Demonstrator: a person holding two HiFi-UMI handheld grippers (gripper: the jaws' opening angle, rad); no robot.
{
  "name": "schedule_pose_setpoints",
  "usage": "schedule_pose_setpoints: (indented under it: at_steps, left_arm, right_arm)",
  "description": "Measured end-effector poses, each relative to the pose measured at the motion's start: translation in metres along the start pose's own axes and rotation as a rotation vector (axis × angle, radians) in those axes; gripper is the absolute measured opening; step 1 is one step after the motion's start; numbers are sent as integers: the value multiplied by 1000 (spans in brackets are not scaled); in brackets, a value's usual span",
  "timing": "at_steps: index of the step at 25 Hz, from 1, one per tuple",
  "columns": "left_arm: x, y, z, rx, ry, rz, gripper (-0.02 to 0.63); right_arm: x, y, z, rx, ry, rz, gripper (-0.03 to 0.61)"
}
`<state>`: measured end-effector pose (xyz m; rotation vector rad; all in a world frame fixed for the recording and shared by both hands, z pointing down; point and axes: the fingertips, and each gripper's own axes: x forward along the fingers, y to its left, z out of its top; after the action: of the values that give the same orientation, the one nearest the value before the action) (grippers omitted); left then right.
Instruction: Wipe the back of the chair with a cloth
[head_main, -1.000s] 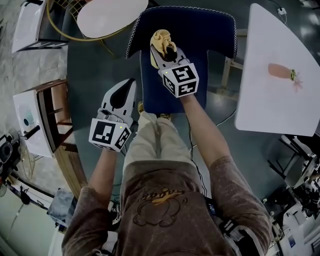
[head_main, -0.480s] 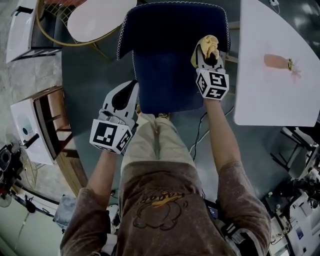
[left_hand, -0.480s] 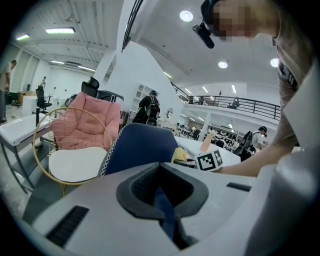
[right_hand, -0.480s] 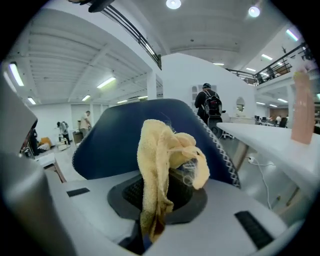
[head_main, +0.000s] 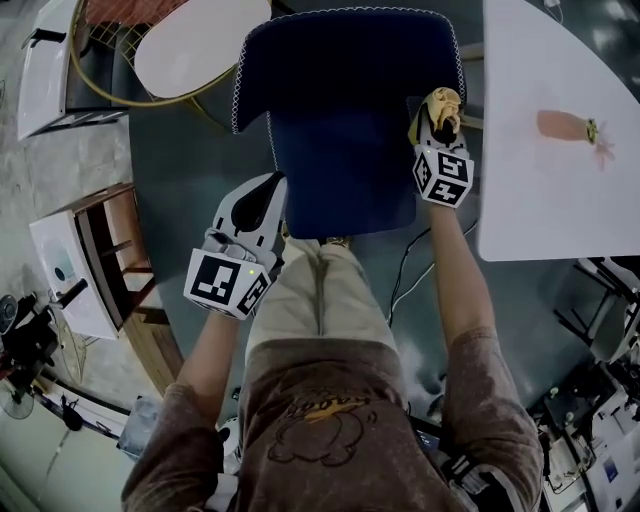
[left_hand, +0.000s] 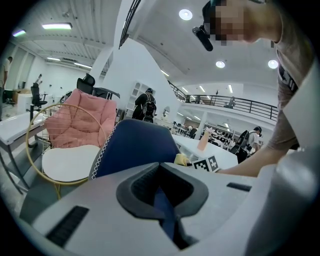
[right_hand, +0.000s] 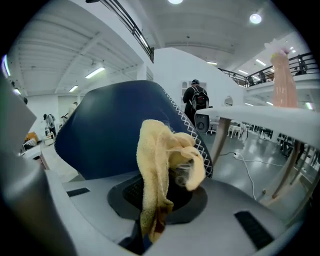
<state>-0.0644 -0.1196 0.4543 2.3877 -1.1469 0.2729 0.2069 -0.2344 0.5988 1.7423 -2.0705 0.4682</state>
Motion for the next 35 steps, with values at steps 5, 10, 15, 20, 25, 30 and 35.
schedule_pose_setpoints:
  at_steps: [5,10,15,20,25,30,35]
  left_arm:
    - [6,5,-3,-8,-10,7,9]
    - [9,6,-14,-11,-5,14,9]
    - [7,9,-18,-5,11,27,9]
    - [5,12,-25,-1,29,31,9]
    - [4,16,-35,-11,35,40,9]
    - [2,22,-44,-24,44,48,9]
    - [-3,29,-52,-39,50,62,9]
  right_arm:
    - [16,4,-1,0,-3,14,71]
    - [33,22,0,1,-23,58,71]
    - [49,56,3,10,-27,131,71]
    - [62,99,3,16,-23,201,71]
    - [73,135,-4,23,-21,260,71]
    - [76,171,-9,31,-16,318,71]
    - [78,214,-14,26,-10,389,71]
